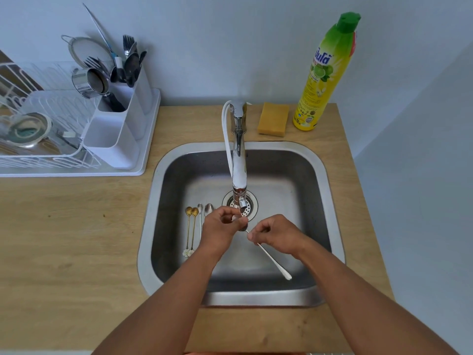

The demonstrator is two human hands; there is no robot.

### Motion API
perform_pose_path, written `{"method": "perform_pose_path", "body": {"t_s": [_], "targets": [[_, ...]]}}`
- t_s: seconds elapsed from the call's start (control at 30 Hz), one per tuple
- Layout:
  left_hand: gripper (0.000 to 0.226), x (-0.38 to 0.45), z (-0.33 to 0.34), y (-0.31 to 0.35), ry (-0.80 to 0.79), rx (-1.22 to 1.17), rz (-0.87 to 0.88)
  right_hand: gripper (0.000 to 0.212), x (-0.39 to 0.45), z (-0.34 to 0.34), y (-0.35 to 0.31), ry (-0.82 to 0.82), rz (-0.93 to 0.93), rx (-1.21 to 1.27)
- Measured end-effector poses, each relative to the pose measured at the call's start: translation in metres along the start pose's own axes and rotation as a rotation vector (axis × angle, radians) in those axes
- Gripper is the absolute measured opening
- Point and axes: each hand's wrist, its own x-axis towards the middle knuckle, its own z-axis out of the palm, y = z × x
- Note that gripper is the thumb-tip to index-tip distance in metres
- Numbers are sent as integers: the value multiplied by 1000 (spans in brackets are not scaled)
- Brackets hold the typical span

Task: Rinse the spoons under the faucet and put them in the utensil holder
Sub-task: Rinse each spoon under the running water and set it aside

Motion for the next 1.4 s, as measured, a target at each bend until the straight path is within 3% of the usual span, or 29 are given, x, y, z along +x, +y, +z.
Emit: {"method": "perform_pose_path", "body": {"t_s": [0.1,0.2,0.3,0.4,0.67,0.83,1.03,1.17,1.4], "targets": [[25,-6,-1,-1,10,108,58,17,4,-7,-1,-15,-19,-47],[4,-11,3,0,137,156,53,17,6,-8,-2,-28,-34,-89],[22,-15,12,1,239,187,18,17,8,-7,0,-24,-40,-136],[27,-19,19,1,241,95,-52,19,10,-7,3,6,-44,-170],[9,-23,31,-1,263,-158,-133,22,12,-8,7,38,-69,-195],[25,-20,38,4,400,-106,-136,19,11,-5,7,69,-72,-173],[19,-24,36,-1,267,-6,-178,17,11,-6,6,74,-75,-140],[6,-21,36,4,282,-182,-169,16,11,-4,8,36,-82,-143],[21,-23,34,17,290,-382,-376,14,13,1,7,78,-105,-150]]}}
